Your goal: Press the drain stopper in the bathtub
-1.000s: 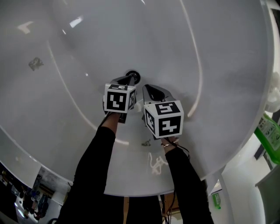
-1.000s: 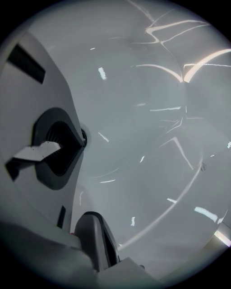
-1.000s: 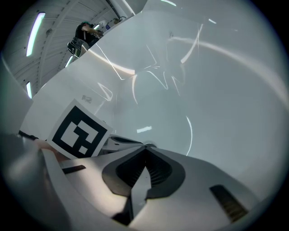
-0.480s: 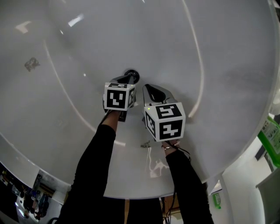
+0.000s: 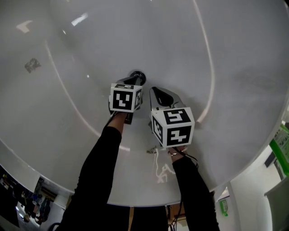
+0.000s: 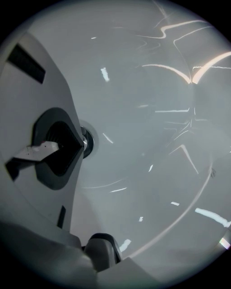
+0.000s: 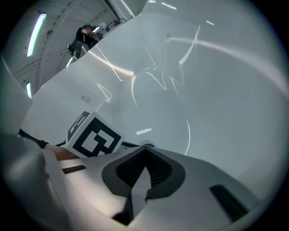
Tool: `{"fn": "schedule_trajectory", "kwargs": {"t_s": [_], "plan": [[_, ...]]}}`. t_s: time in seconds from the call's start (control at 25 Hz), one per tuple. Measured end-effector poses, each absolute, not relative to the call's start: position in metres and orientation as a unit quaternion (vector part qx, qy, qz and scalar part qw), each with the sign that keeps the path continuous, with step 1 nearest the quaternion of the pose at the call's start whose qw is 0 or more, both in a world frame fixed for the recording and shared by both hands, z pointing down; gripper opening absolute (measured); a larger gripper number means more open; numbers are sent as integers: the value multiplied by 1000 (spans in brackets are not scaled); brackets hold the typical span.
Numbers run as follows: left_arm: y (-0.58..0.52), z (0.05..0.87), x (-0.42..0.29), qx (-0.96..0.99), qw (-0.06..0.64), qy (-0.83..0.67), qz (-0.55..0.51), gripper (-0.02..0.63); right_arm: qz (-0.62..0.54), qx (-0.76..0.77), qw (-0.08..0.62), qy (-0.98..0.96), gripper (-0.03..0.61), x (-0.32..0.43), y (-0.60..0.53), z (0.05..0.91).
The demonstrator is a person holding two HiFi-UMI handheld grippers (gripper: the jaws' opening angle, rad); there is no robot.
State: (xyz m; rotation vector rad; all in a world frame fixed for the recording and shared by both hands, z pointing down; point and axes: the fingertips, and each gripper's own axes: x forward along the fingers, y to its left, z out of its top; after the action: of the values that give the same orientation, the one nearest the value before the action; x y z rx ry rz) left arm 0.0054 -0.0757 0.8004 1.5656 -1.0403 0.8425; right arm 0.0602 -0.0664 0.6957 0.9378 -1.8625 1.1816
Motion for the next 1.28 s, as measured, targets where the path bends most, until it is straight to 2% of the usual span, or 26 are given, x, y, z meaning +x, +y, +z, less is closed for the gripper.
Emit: {"fn": "schedule_trajectory", "kwargs": {"t_s": [1.28], "plan": [[-73,816,3,638,521,-427,372,8,467,369,371,-713,2,67,-69,707]]}}
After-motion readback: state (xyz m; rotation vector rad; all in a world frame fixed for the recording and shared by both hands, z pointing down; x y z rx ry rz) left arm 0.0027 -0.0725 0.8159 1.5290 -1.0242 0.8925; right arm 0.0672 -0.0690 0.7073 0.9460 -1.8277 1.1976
